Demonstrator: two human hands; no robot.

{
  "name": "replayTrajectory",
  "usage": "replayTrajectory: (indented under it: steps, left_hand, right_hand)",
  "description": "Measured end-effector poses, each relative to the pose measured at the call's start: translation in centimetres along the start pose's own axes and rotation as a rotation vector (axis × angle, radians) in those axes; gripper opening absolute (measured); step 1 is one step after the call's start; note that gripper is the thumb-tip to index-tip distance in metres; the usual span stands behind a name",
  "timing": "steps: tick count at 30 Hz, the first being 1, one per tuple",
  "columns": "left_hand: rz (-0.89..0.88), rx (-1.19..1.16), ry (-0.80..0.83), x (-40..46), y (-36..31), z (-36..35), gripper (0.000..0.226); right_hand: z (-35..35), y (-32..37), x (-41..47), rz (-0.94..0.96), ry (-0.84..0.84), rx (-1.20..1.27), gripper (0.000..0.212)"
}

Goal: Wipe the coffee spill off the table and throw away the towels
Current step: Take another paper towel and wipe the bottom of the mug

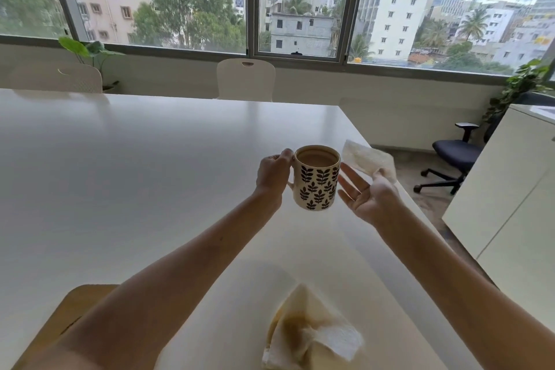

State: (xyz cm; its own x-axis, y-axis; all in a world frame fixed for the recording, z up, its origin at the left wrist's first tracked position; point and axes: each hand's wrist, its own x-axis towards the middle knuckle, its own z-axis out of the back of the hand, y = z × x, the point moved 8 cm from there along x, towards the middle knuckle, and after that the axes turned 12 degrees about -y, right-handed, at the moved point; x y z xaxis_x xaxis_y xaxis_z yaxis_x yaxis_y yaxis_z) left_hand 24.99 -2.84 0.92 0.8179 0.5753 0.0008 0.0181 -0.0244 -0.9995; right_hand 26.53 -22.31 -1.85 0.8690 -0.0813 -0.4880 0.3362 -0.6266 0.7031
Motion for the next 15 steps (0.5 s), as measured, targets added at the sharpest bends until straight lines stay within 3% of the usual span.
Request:
replayTrajectory:
  steps: [15]
  left_hand:
    - [0.097, 0.059, -0.064, 0.6, 4.4, -3.0, 0.050]
  right_hand:
    - [1.8, -0.6, 3.7, 0.003, 0.004, -0.100, 0.049]
